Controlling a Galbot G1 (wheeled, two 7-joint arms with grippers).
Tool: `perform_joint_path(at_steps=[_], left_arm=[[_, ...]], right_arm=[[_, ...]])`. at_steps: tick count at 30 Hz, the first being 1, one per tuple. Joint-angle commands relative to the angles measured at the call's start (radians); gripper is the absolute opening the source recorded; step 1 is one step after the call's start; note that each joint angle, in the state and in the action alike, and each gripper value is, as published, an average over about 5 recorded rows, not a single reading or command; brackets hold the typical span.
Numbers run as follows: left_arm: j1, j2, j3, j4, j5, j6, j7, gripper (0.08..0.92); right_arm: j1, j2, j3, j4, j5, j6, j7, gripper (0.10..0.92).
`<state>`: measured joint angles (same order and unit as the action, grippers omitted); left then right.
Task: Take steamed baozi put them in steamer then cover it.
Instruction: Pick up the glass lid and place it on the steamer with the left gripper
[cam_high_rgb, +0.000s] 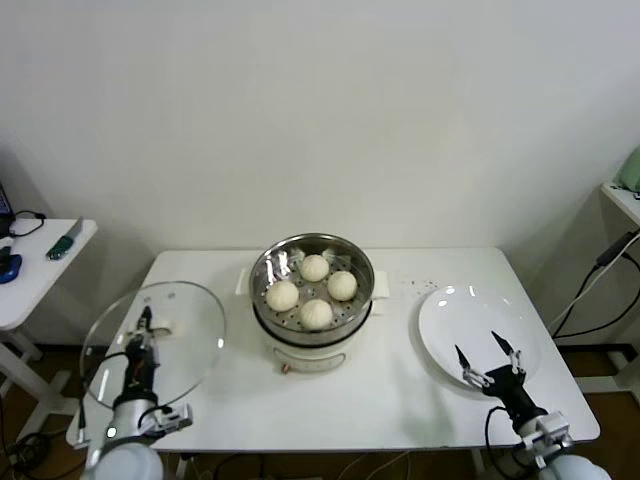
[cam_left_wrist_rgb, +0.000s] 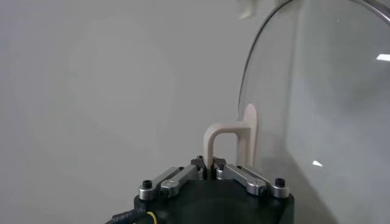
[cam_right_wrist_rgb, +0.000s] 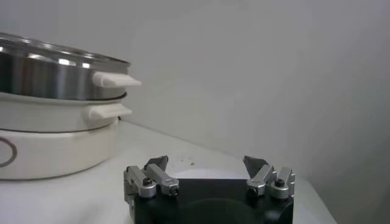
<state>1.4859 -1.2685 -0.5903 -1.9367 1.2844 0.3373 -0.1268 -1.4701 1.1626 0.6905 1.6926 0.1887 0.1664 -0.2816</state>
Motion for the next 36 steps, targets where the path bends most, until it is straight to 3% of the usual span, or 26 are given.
perform_joint_path(at_steps=[1, 9, 16, 22, 26, 36], left_arm=[[0.041, 0.214, 0.033, -0.270, -0.112, 0.218, 0.062, 0.150], [-0.077, 0.387, 0.146, -0.280, -0.168, 0.282, 0.101, 0.150], [-0.339, 0.379, 0.401, -0.257, -0.142, 0.386, 0.252, 0.150], [-0.507, 0.296, 0.567, -0.176, -0.053, 0.426, 0.399, 0.150], [-0.583, 0.199, 0.634, -0.124, 0.009, 0.445, 0.456, 0.150], [-0.653, 0.008, 0.728, 0.037, 0.110, 0.448, 0.462, 0.150]], right_arm=[[0.090, -0.028, -0.063, -0.004, -0.008, -0.056, 0.044, 0.823], [0.146, -0.042, -0.109, -0.010, -0.026, -0.093, 0.074, 0.823], [0.208, -0.004, -0.159, -0.040, -0.063, -0.113, 0.098, 0.823], [0.224, 0.018, -0.164, -0.046, -0.078, -0.122, 0.111, 0.823], [0.212, 0.016, -0.137, -0.042, -0.077, -0.119, 0.109, 0.823], [0.169, 0.014, -0.083, -0.030, -0.075, -0.108, 0.101, 0.823]])
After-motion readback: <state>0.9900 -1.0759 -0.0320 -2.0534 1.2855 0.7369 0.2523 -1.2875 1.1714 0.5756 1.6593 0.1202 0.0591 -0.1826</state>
